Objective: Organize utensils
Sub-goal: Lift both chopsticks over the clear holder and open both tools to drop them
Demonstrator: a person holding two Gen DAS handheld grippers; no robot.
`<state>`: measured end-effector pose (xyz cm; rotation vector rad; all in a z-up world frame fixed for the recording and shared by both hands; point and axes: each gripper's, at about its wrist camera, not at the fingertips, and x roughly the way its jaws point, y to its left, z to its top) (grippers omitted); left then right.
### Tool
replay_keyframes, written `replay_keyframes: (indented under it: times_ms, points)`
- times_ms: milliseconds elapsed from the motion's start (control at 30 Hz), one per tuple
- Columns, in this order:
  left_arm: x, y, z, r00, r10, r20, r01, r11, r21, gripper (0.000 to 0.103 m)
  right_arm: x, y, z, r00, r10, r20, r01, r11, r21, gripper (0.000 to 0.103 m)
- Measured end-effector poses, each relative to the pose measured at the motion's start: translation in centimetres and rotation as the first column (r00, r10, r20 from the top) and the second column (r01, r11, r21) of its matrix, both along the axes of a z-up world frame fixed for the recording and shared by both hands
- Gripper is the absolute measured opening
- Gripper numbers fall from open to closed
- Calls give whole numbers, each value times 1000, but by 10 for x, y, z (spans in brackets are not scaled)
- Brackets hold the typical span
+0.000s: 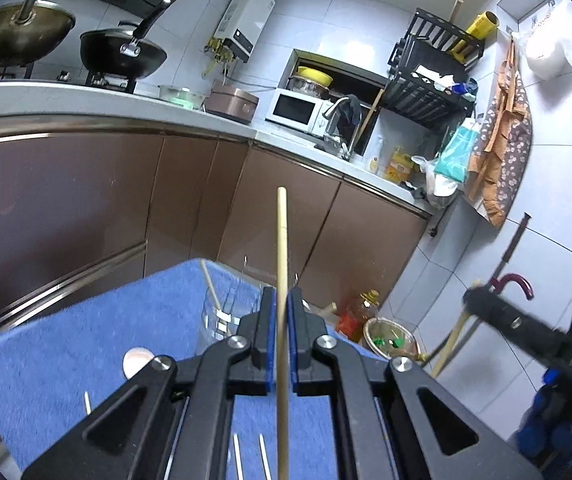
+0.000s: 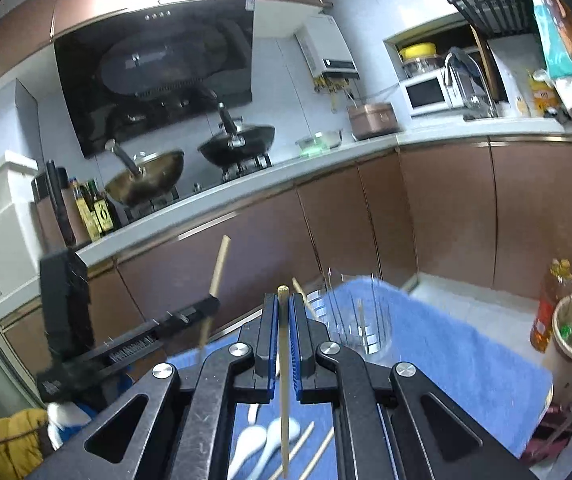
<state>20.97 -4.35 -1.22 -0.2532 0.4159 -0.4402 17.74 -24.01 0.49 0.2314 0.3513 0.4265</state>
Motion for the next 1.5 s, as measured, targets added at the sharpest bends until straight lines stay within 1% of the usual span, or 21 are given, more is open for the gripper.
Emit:
replay_keyframes:
  times_ms: [67, 233, 367, 467, 567, 667, 800, 900, 967, 1033, 1067, 1100, 1133, 1167, 1200, 1333, 1433, 1500]
  points:
    - [15, -6, 5, 1000, 9, 21, -9, 1000, 7, 5, 11, 1, 8, 1000, 3, 24, -3, 1000, 2, 6]
    - [49, -15, 17, 997, 31, 68, -31, 999, -8, 5, 44, 0, 28, 996, -6, 87, 5, 1000, 10, 6]
    - [79, -23, 25, 989, 92, 114, -90, 996, -23, 5, 70, -2, 37, 989, -35, 145, 33, 999, 15, 6]
    - [104, -31, 25, 983, 131, 126, -126, 991, -47, 5, 89, -5, 38, 982, -61, 179, 59, 998, 14, 6]
    - [126, -39, 19, 972, 183, 144, -179, 983, -44, 5, 107, -5, 32, 973, -102, 209, 108, 994, -16, 6]
    - [149, -49, 3, 959, 244, 144, -241, 970, -32, 5, 125, -5, 19, 971, -126, 206, 135, 990, -33, 6]
    - [170, -57, -18, 955, 268, 125, -264, 963, -45, 5, 141, -2, -5, 968, -157, 197, 172, 983, -62, 6]
    - [174, -63, -33, 946, 292, 141, -289, 957, -41, 5, 150, 0, -24, 969, -173, 176, 190, 978, -82, 6]
    - [174, -66, -44, 947, 287, 141, -285, 958, -40, 5, 154, 0, -37, 973, -179, 148, 193, 977, -86, 6]
    - [169, -68, -54, 940, 303, 156, -303, 953, -21, 7, 155, 1, -49, 973, -191, 131, 205, 974, -100, 6]
    - [167, -67, -57, 939, 304, 159, -306, 952, -15, 11, 154, 2, -53, 973, -195, 122, 208, 972, -108, 6]
    - [164, -66, -59, 941, 300, 154, -302, 953, -15, 23, 152, 2, -57, 975, -194, 110, 207, 972, -113, 9]
    - [162, -63, -61, 945, 292, 145, -292, 956, -19, 29, 152, 1, -58, 975, -195, 102, 207, 971, -116, 12]
    - [159, -61, -60, 948, 285, 144, -284, 958, -22, 32, 150, 1, -59, 976, -199, 93, 209, 970, -122, 18]
    - [153, -60, -58, 948, 280, 151, -282, 959, -13, 32, 147, 0, -59, 975, -202, 89, 212, 969, -123, 23]
    - [130, -49, -46, 948, 273, 164, -279, 960, 16, 35, 130, -5, -54, 974, -212, 84, 220, 969, -114, 24]
    - [108, -38, -34, 949, 270, 165, -279, 960, 34, 42, 111, -11, -44, 971, -223, 85, 230, 969, -93, 25]
    - [91, -31, -26, 948, 273, 165, -287, 956, 66, 47, 96, -13, -36, 969, -230, 91, 239, 967, -93, 25]
